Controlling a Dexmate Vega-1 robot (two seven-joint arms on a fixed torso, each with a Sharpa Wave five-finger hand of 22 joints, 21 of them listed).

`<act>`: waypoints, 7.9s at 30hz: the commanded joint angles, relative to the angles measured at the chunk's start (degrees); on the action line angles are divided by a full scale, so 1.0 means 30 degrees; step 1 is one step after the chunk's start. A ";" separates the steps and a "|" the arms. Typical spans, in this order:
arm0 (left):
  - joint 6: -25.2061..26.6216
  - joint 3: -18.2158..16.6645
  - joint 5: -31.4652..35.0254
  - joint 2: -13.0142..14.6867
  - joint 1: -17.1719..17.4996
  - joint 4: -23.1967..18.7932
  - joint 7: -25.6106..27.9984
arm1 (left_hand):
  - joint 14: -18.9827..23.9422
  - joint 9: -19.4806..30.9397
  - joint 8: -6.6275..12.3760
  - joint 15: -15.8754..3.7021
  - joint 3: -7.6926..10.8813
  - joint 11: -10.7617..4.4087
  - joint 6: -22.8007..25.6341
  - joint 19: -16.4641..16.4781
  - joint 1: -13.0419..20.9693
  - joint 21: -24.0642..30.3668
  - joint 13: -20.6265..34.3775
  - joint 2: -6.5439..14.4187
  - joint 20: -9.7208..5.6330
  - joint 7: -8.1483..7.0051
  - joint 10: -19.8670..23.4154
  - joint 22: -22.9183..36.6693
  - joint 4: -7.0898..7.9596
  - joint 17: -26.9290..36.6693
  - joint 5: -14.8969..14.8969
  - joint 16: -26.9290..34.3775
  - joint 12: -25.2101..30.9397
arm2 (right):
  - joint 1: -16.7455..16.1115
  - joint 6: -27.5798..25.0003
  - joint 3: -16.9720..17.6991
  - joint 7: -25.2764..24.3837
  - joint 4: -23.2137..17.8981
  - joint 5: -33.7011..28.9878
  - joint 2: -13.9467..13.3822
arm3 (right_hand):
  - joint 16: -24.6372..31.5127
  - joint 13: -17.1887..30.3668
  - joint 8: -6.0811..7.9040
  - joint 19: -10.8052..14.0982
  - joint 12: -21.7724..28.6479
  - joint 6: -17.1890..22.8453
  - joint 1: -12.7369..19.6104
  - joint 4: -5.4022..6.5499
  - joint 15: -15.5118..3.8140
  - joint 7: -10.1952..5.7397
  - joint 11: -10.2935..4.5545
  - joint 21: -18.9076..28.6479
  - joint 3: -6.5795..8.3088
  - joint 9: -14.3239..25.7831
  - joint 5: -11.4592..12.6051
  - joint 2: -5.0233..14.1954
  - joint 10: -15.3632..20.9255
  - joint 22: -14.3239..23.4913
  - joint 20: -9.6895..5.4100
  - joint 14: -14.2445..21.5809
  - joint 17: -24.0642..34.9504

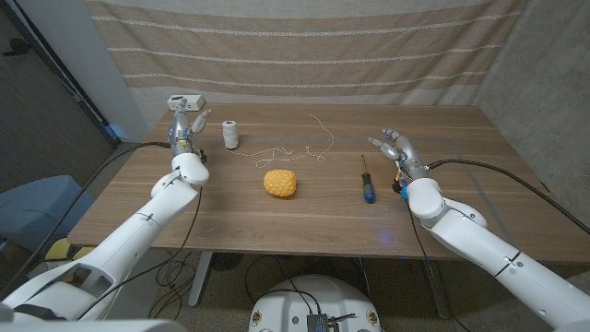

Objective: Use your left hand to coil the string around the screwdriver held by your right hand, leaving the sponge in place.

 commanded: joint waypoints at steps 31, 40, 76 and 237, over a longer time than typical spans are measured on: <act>0.4977 0.5573 0.3964 0.3862 -0.5467 -0.0523 -0.8126 | 0.1298 0.0092 -0.0127 -0.0106 -0.1087 -0.0267 0.0661 0.3345 0.2274 0.0874 0.0313 0.0266 0.0112 -0.3387 0.0624 0.0146 0.0420 0.0353 0.0219 0.0171 -0.0123 | -0.2328 -0.6472 -0.0273 -0.2074 -0.4366 -0.1368 -0.0177 | 0.0085 0.0050 -0.0030 0.0790 -0.0018 0.0483 0.0137 -0.0071 -0.0306 0.0012 -0.0039 0.0072 -0.0363 0.0101 0.0230 -0.0683 0.0576 0.0071 -0.0049 0.0839 0.0088; 0.5176 0.7889 0.6220 0.3887 -0.8498 0.0819 -1.2928 | 0.0255 0.0103 -0.0203 0.0160 -0.1510 -0.0176 0.0446 0.3276 0.2442 0.0810 0.0408 0.0056 0.0065 -0.3646 -0.0063 0.0184 0.0389 0.0361 0.0252 -0.0247 -0.0374 | -0.2764 -0.6203 -0.0135 -0.2289 -0.4793 -0.1659 -0.0391 | 0.0043 0.0053 -0.0052 0.0699 -0.0050 0.0538 0.0176 -0.0037 -0.0328 0.0006 -0.0033 -0.0013 -0.0396 0.0106 0.0259 -0.0681 0.0622 0.0073 -0.0159 0.0856 0.0099; 0.7105 1.3887 1.4380 0.1573 -1.3540 0.2927 -2.3881 | 0.3064 0.0219 0.0237 -0.0476 -0.2243 0.0025 0.2181 0.6929 0.4998 0.2122 0.1138 -0.0400 -0.0733 -0.3160 0.2351 0.0344 0.0523 0.1037 0.2173 0.1113 0.0767 | -0.3523 -0.5226 0.0527 -0.2471 -0.4887 -0.2383 -0.0280 | -0.0005 0.0063 -0.0091 0.0587 -0.0089 0.0827 0.0318 0.0095 -0.0379 -0.0171 -0.0136 -0.0200 -0.0446 0.0122 0.0320 -0.0467 0.0954 0.0074 -0.0426 0.1106 0.0135; -0.7846 0.0721 -0.6546 0.4503 -0.3081 -0.3335 -1.8087 | 1.7992 0.2927 0.4400 -0.3844 -0.0869 -0.0259 1.6431 1.2948 1.6927 1.2084 0.7879 0.2214 -0.6040 0.2020 1.2878 -0.0192 0.0216 0.2477 -0.0089 0.2967 0.6775 | -0.0900 -0.5009 -0.3941 -0.8410 0.2454 -1.3740 0.4654 | 1.0051 0.2769 0.1521 0.7773 0.6406 1.6805 1.1015 0.0220 -0.5405 -0.2840 -0.3225 0.8394 0.0550 0.0222 0.0752 0.0958 1.5449 0.3927 -0.4419 1.5930 1.0140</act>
